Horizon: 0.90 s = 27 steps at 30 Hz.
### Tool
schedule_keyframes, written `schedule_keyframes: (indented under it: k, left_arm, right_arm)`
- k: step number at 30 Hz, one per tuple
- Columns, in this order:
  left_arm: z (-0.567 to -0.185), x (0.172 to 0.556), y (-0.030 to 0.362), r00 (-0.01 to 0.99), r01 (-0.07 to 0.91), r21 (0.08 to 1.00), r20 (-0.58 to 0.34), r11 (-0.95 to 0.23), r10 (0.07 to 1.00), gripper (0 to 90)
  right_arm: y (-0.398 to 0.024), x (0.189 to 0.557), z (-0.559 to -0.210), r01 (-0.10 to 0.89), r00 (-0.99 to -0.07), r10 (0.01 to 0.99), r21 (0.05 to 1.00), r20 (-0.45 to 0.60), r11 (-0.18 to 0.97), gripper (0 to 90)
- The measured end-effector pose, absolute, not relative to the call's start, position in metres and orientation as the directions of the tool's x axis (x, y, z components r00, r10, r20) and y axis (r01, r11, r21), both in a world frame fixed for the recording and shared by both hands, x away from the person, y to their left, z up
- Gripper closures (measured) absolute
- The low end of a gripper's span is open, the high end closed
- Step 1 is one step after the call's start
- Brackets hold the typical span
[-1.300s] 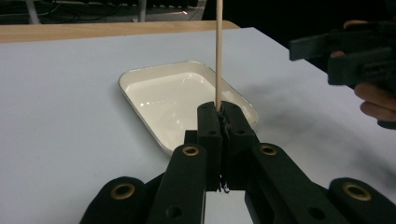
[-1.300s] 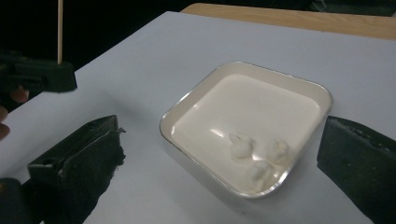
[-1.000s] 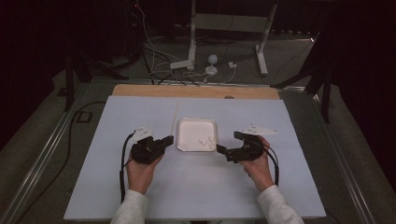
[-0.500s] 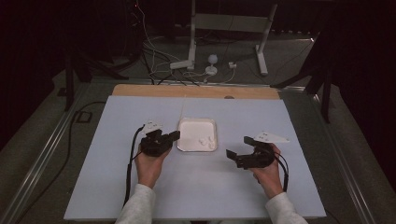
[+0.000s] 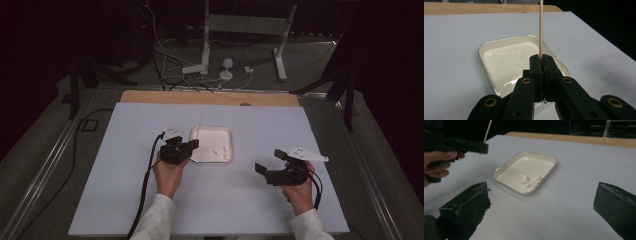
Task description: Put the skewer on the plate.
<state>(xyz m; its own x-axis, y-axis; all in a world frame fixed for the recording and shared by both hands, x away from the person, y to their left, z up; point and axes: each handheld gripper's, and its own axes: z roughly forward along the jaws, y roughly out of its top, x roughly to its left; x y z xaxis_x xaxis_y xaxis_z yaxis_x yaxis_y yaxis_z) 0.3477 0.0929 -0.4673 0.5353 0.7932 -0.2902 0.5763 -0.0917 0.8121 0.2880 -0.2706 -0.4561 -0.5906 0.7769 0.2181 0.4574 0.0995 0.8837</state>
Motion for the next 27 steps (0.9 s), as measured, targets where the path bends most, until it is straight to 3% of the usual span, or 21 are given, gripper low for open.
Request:
schedule_keyframes:
  k: [27]
  left_arm:
    - [-0.503, 0.364, 0.069, 0.458, 0.686, 0.719, -0.31, -0.109, 0.833, 88.9]
  right_arm:
    - [-0.284, 0.287, -0.455, 0.457, -0.575, 0.779, 0.888, 0.25, 0.053, 0.0]
